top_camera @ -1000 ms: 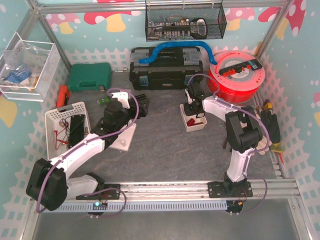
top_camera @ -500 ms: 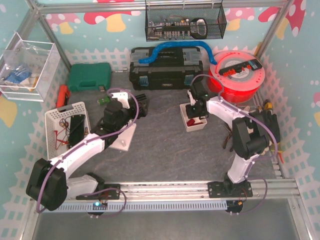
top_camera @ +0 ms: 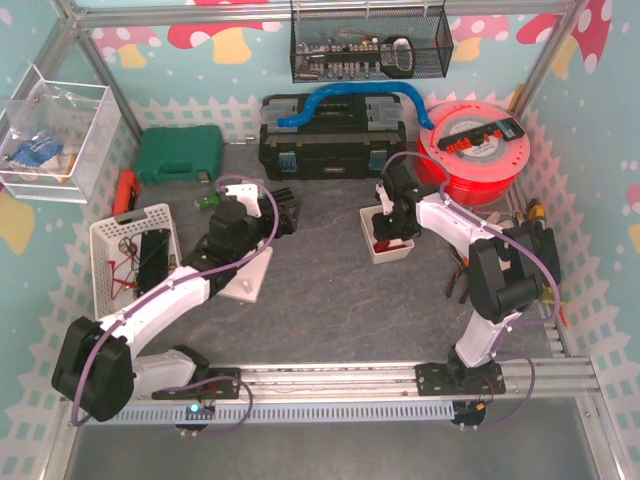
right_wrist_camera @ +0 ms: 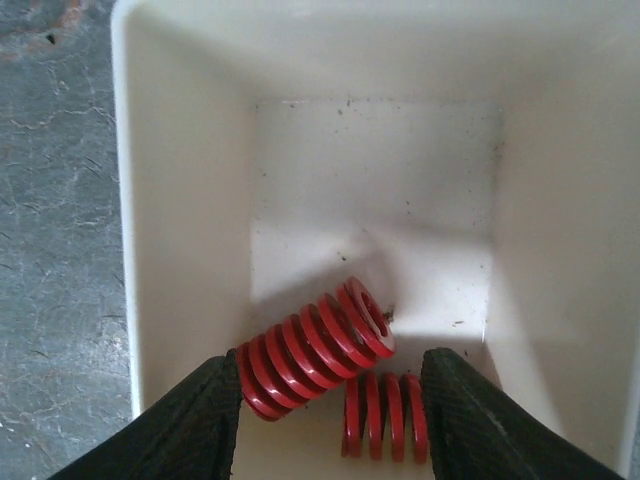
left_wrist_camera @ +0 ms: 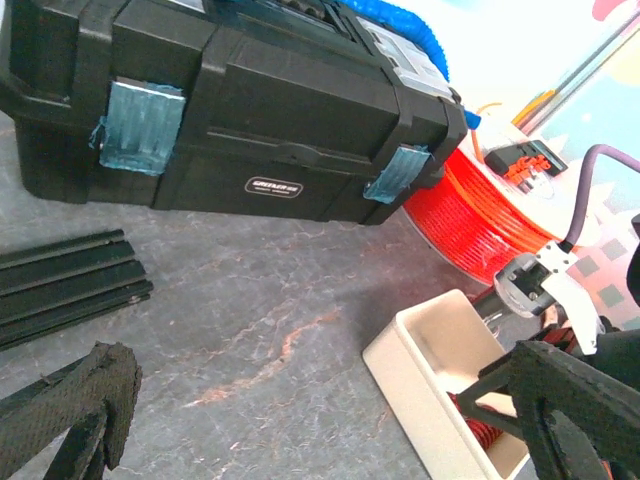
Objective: Install the large spring
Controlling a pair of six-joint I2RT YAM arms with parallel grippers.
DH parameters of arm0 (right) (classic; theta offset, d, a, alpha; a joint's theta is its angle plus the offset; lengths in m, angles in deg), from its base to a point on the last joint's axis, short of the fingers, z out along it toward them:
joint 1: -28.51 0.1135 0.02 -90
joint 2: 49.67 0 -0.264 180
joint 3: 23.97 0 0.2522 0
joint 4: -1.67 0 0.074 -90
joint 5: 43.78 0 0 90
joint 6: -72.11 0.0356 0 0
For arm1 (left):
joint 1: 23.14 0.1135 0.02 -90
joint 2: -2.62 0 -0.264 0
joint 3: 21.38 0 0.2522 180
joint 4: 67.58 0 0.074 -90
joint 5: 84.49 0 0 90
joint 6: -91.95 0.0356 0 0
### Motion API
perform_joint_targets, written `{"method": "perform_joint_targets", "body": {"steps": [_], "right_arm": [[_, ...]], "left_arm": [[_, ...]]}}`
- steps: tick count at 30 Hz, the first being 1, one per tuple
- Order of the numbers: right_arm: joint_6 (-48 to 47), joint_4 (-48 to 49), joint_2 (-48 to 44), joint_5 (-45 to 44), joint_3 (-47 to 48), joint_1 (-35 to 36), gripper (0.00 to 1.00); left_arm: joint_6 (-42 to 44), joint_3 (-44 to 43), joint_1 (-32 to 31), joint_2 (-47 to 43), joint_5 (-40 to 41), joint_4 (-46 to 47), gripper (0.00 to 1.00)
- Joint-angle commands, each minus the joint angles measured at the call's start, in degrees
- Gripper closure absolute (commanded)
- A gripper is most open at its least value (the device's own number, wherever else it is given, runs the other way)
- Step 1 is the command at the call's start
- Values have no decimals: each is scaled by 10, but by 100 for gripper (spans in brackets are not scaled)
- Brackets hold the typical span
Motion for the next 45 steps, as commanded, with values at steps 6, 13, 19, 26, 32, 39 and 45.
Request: {"method": "perform_joint_targets", "body": {"steps": [6, 13, 19, 26, 32, 39, 45], "right_arm": [[4, 50, 5, -1, -3, -10, 50], [86, 20, -11, -7, 35, -9, 50], [139, -111, 35, -12, 143, -8, 52], [267, -181, 59, 11, 182, -6, 52], [379, -183, 57, 19, 145, -4, 52], [439, -134, 59, 29, 83, -4, 52], [459, -85, 83, 33, 84, -4, 54]], "left_arm": [[15, -60, 9, 43, 33, -71, 1], [-21, -156, 18, 57, 24, -239, 1], [-44, -280, 22, 112, -36, -348, 1], [-27, -315, 23, 157, -55, -344, 1], [3, -282, 22, 114, -40, -339, 1], [19, -272, 22, 81, -42, -348, 1], [28, -262, 21, 60, -30, -356, 1]]}}
